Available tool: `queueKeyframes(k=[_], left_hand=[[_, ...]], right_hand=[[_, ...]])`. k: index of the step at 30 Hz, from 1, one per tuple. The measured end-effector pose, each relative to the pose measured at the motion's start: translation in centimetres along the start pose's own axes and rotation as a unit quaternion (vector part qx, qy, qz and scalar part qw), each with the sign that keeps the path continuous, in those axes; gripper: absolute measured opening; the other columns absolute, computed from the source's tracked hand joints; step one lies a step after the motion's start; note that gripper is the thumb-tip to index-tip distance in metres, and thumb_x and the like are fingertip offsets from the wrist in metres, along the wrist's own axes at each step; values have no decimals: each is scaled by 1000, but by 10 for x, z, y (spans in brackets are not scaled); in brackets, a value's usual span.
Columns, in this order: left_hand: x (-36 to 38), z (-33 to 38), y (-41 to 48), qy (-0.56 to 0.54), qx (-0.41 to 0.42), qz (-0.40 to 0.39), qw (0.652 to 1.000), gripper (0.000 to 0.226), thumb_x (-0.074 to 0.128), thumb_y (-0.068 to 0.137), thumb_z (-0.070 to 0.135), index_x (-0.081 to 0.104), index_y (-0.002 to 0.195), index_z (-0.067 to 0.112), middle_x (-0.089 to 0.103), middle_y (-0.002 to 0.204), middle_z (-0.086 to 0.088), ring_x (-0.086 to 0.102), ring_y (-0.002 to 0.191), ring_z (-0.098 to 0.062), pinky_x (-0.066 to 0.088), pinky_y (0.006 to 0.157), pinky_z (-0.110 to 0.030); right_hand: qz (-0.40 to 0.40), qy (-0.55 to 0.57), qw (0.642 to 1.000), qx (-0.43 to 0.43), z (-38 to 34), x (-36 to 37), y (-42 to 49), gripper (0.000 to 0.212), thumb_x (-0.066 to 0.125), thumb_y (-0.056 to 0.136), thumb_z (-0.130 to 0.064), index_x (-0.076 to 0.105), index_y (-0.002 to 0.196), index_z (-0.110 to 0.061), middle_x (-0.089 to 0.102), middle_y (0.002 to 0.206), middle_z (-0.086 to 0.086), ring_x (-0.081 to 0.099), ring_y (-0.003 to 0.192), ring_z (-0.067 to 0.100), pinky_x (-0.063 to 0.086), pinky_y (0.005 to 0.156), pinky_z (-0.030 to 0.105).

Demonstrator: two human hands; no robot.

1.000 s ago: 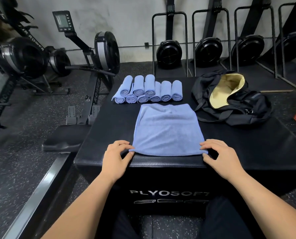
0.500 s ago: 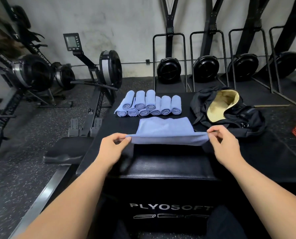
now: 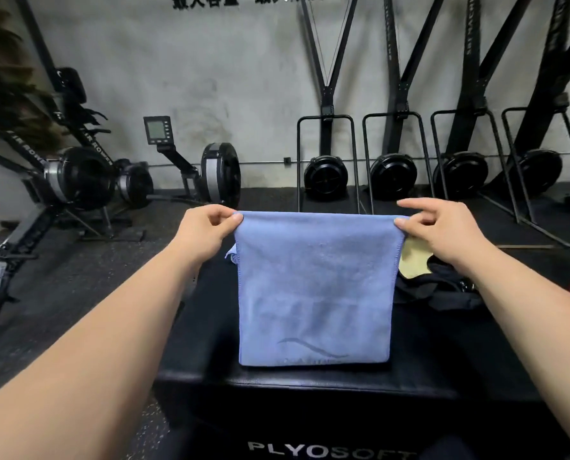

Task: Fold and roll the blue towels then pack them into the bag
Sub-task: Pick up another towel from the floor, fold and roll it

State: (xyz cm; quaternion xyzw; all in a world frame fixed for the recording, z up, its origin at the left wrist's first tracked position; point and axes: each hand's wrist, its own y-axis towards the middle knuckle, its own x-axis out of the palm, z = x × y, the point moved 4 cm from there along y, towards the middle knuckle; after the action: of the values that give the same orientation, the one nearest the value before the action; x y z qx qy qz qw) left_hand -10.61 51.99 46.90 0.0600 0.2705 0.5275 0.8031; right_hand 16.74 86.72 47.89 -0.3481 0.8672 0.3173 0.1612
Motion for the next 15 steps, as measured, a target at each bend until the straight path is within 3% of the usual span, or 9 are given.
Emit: queueKeyframes(k=[2, 5, 9, 11, 15], left_hand=[[3, 3, 7, 41, -1, -13, 999, 9, 78, 96, 30, 78, 90, 23, 72, 77, 0, 56, 66, -7, 47, 68, -28], [4, 20, 20, 60, 13, 21, 998, 7, 79, 94, 28, 76, 88, 24, 74, 75, 3, 63, 62, -9, 49, 68, -30], [-3, 50, 34, -9, 47, 80, 996, 5, 74, 97, 18, 74, 92, 19, 79, 83, -1, 79, 73, -17, 61, 82, -42], [-3, 58, 29, -37, 69, 96, 992, 5, 71, 99, 12, 73, 96, 15, 79, 88, -4, 80, 80, -17, 62, 86, -42], [5, 41, -8, -30, 90, 134, 986, 4, 72, 97, 11, 74, 98, 15, 78, 92, 2, 75, 86, -10, 57, 83, -23]], right_hand=[[17, -15, 999, 26, 4, 3, 10, 15, 82, 90, -27, 81, 105, -25, 78, 78, -2, 69, 74, 10, 49, 69, 13], [73, 45, 995, 48, -5, 5, 23, 6, 81, 91, -19, 81, 96, -18, 77, 75, 1, 67, 58, 6, 48, 57, 9], [147, 147, 978, -4, -24, -3, 40, 7, 79, 93, -14, 78, 99, -11, 78, 86, 13, 77, 78, 19, 62, 77, 28], [161, 171, 972, -28, -27, -5, 40, 13, 79, 92, -12, 77, 103, -6, 77, 90, 12, 74, 80, 16, 61, 81, 26], [141, 217, 966, 0, -6, 8, 9, 16, 81, 91, -10, 77, 107, -7, 76, 88, 1, 67, 80, 5, 55, 76, 15]])
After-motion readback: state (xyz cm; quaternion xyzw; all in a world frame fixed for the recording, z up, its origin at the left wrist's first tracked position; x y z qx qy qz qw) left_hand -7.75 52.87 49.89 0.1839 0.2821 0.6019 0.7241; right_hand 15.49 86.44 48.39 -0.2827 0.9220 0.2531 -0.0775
